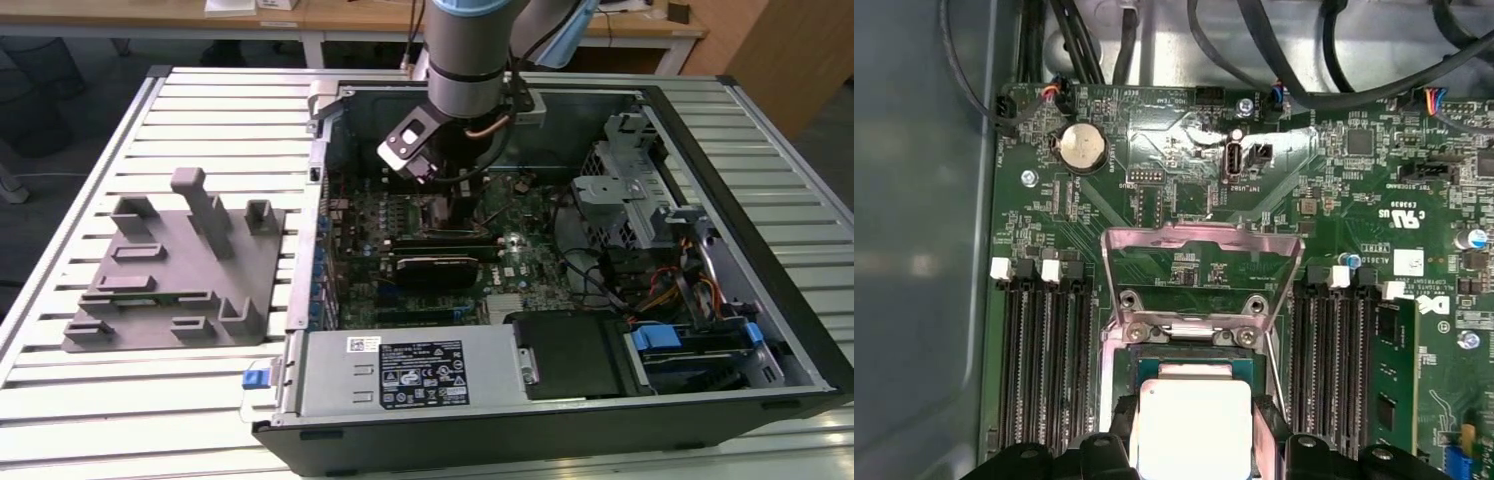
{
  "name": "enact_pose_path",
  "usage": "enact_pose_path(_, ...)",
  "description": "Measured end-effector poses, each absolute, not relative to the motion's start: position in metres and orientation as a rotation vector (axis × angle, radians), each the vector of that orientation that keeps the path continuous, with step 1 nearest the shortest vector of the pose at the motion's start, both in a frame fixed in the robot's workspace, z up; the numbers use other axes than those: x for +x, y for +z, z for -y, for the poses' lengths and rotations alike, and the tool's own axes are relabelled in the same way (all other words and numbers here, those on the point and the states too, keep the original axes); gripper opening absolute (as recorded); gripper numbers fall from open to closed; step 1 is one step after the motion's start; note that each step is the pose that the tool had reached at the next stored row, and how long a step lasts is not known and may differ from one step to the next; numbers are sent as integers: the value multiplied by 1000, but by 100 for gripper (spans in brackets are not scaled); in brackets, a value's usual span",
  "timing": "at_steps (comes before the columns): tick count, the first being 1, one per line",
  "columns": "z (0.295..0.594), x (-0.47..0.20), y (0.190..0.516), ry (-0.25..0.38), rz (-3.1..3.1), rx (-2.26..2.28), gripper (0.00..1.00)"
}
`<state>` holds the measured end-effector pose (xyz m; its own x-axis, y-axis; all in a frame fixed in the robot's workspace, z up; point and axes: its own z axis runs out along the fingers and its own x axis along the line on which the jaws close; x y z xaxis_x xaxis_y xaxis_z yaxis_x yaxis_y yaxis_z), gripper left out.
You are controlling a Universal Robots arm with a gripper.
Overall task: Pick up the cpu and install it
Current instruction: 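Place the cpu into insertion slot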
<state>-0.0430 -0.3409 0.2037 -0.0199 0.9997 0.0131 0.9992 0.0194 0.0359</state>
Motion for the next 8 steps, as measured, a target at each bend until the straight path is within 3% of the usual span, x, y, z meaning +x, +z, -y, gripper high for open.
enact_pose_path(8, 341, -43, 197, 54, -2225, 2194, 54)
